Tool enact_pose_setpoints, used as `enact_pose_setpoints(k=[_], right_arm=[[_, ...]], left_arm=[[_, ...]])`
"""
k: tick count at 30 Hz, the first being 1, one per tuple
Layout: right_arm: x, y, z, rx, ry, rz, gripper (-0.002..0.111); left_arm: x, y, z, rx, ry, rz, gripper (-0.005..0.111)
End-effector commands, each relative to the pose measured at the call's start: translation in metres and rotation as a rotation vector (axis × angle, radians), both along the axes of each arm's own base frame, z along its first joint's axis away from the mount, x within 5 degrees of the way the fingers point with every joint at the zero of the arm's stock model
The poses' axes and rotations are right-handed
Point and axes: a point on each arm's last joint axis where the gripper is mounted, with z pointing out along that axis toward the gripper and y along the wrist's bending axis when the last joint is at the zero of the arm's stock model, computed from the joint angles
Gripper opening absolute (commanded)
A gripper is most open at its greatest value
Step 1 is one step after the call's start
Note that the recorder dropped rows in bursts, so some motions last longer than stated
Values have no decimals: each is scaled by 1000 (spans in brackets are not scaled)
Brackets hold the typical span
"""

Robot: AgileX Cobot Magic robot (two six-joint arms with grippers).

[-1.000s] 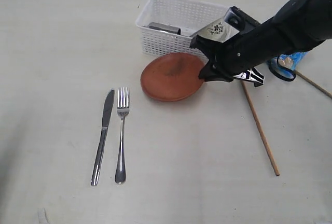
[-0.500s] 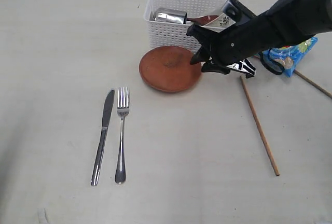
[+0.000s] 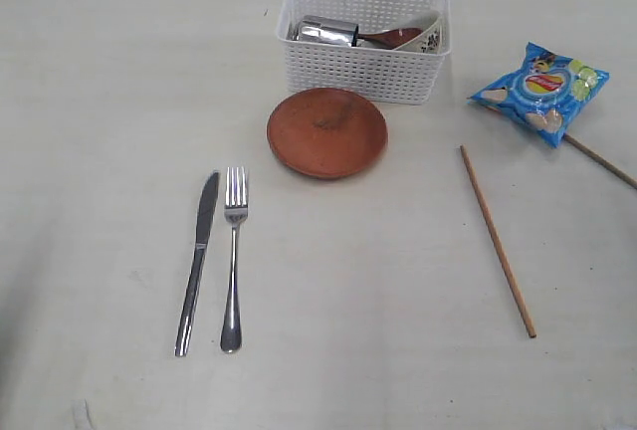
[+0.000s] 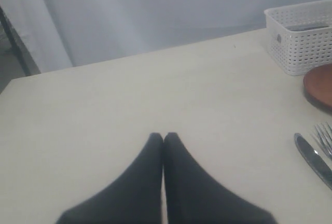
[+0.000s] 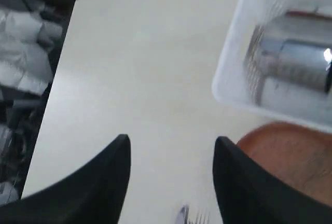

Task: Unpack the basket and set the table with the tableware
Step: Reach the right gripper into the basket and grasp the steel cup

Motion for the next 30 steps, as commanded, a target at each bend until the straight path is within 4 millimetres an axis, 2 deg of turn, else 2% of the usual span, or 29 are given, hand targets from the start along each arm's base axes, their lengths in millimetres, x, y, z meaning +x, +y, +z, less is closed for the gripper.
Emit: enact_pose_setpoints(k=[1, 7, 13, 20, 30], right_arm=[[38, -5, -15, -105, 77, -79, 48], [81, 12, -54, -97, 237, -28, 48], [105, 18, -74, -141, 274, -8, 48], [109, 3, -80, -337, 288, -46, 48], [116, 14, -104, -204, 318, -33, 48]], left_arm=[[0, 0, 0, -11, -7, 5, 0], [0, 0, 0, -11, -7, 5, 0], [0, 0, 0, -11, -7, 5, 0], [0, 0, 0, -11, -7, 5, 0], [0, 0, 0, -11, -7, 5, 0]])
